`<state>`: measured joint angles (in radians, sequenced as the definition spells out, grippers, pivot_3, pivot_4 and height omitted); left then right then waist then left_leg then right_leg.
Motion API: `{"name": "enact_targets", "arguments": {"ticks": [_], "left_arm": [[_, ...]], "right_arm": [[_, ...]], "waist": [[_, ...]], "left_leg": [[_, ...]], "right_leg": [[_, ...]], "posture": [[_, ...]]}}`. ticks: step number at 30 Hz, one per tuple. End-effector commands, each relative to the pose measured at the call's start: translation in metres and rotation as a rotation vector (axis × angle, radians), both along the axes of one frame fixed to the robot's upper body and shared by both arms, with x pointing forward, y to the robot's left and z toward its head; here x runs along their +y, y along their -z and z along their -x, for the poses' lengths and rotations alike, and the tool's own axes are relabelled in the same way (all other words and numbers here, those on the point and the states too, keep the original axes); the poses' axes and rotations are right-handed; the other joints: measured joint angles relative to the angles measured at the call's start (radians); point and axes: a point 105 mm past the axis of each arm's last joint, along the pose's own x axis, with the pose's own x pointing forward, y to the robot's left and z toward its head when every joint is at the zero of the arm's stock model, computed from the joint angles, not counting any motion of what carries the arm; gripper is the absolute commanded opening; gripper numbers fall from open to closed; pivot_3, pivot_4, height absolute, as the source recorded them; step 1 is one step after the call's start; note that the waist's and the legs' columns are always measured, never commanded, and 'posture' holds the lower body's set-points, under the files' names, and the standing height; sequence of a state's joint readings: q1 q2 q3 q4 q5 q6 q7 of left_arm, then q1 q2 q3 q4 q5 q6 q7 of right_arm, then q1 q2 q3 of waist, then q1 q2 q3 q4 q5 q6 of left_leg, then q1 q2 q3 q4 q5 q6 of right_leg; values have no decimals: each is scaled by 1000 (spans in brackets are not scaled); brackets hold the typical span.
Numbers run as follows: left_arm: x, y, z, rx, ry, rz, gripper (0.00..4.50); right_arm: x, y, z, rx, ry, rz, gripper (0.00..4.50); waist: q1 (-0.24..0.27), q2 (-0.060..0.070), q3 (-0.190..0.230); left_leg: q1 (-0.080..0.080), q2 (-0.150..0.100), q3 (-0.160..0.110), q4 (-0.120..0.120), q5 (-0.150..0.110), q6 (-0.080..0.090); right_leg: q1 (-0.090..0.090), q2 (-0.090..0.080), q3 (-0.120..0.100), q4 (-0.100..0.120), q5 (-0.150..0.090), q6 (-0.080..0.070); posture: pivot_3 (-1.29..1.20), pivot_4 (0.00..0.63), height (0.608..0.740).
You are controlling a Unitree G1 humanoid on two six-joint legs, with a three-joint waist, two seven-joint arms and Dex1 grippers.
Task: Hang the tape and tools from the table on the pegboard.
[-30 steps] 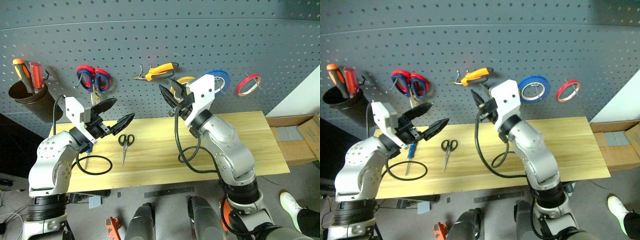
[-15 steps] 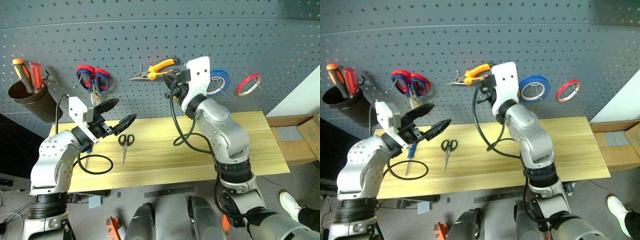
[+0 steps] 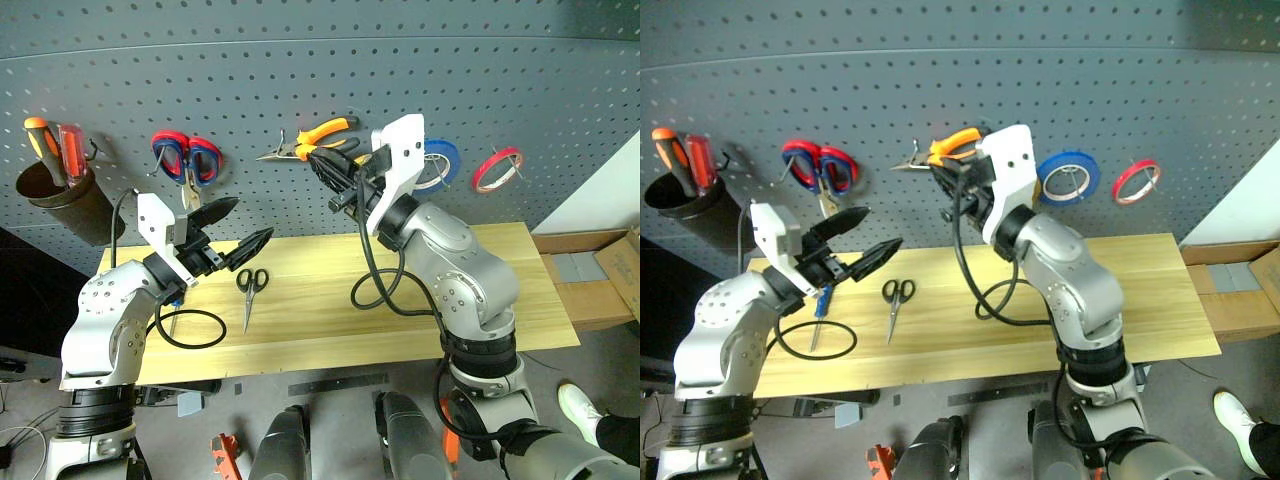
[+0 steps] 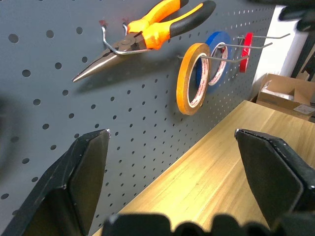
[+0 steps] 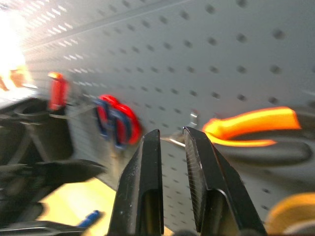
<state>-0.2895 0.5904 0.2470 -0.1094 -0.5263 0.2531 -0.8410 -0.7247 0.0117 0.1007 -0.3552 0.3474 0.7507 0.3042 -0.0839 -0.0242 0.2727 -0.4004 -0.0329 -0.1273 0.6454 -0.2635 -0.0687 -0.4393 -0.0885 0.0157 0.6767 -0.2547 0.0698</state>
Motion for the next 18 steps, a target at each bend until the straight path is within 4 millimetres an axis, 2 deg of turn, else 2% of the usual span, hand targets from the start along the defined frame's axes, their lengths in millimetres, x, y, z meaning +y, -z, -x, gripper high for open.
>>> {"name": "enact_targets", "arguments": {"ticks": [1,5,8,10,13,18], "left_arm": [[2,-12,3,-55,-1,-12,4383],[3,-11,3,-49,-3,-19,4383],[8,5,2,21,-43,-41,4383],[15,24,3,105,-89,-65,4383],[37,66,4,284,-241,-130,4383],[74,98,-1,448,-501,-167,4442]], "right_arm": [[1,-2,9,16,-26,-25,1327],[5,8,11,69,-37,-2,2696],[8,20,18,93,-81,62,3600],[10,29,29,111,-156,118,3600],[5,57,53,159,-293,282,3600],[-1,82,60,178,-305,432,3640]], "waist": [[0,0,0],[0,0,0],[0,0,0],[-2,0,0],[-1,0,0],[1,-1,0]], "left_leg": [[0,0,0,0,0,0],[0,0,0,0,0,0],[0,0,0,0,0,0],[0,0,1,0,0,0],[0,0,1,-1,0,0],[0,1,0,0,0,1]], "right_leg": [[0,0,0,0,0,0],[0,0,0,0,0,0],[0,0,0,0,0,0],[0,0,0,0,0,0],[0,0,0,-2,0,0],[1,0,-1,-1,0,0]], "posture": [[-26,261,740],[-28,258,740],[-28,259,740],[-30,261,740],[-35,265,740],[-45,272,740]]}}
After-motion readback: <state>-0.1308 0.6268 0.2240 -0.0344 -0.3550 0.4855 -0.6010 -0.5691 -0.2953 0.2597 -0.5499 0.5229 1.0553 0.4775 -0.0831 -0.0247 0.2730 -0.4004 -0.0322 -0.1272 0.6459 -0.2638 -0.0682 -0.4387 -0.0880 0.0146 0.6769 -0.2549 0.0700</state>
